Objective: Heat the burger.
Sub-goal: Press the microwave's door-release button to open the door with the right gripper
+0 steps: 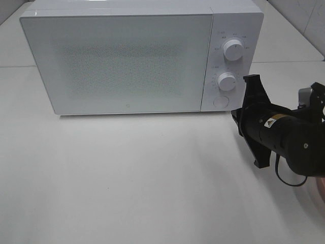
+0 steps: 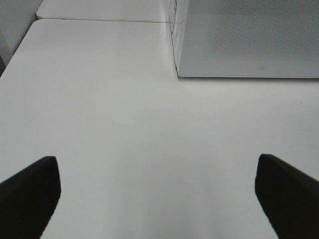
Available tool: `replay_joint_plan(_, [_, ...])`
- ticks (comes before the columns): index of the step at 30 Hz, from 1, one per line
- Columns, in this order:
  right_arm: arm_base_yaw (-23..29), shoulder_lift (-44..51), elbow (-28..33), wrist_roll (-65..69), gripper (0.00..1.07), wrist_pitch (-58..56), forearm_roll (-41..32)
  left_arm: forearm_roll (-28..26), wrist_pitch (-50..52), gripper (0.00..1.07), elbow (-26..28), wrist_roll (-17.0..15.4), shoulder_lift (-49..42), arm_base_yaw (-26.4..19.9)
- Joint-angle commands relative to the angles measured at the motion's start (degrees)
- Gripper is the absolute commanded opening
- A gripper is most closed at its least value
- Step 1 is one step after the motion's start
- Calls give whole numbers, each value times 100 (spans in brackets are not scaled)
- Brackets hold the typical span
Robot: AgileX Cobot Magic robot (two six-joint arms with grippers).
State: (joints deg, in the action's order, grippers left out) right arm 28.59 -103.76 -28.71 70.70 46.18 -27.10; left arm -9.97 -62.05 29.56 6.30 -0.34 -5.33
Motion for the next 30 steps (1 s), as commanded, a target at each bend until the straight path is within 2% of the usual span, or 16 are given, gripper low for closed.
replay_joint_plan(1, [-206,-115,-201,218,0,-69,527,-11,80,98,-6,-34,-69,-17])
replay_joint_plan(23, [-745,-1014,-934,625,0,-29,1129,-17,80,98,-6,-23,-69,-17])
replay_joint_plan(30, [-745,-1238,-1186,676,0,-40,1261,-17,80,98,-6,-23,-69,-17])
